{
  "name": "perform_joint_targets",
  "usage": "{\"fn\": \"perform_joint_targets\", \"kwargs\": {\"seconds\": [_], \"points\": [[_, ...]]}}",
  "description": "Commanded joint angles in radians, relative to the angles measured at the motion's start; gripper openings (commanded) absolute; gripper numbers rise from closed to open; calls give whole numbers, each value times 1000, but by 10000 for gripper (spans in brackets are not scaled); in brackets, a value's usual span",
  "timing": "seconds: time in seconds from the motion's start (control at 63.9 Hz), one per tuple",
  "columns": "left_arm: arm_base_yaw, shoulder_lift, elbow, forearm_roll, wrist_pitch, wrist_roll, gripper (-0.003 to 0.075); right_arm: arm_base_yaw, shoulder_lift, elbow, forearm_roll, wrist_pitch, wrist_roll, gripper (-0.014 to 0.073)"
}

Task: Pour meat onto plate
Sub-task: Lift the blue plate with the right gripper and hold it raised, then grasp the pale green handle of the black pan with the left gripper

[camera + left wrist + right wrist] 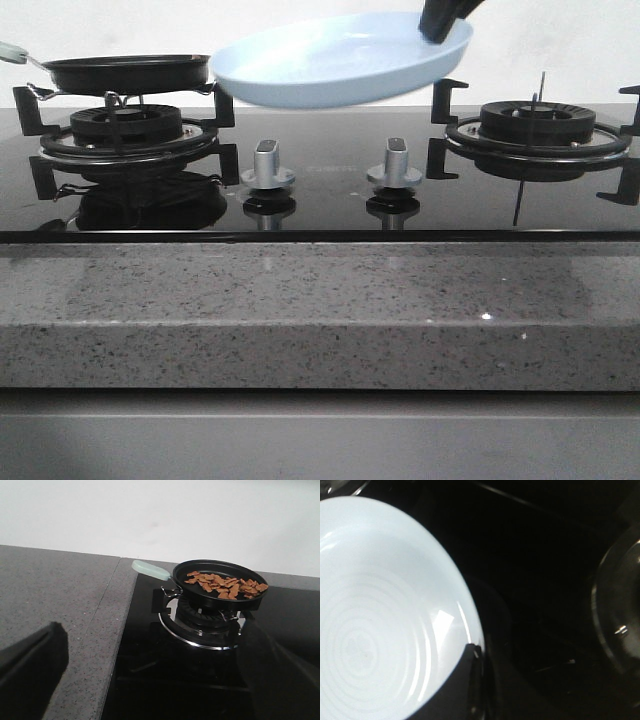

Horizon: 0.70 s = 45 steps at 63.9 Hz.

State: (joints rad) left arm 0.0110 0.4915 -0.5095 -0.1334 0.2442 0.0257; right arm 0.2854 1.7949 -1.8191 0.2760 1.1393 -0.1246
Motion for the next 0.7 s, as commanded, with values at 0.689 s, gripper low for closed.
{"fn": "perform_joint_targets", "kwargs": {"seconds": [0.689], "points": [[-1,9,-38,-51,-88,-7,672,36,-260,439,35,-436,-16,-70]]}}
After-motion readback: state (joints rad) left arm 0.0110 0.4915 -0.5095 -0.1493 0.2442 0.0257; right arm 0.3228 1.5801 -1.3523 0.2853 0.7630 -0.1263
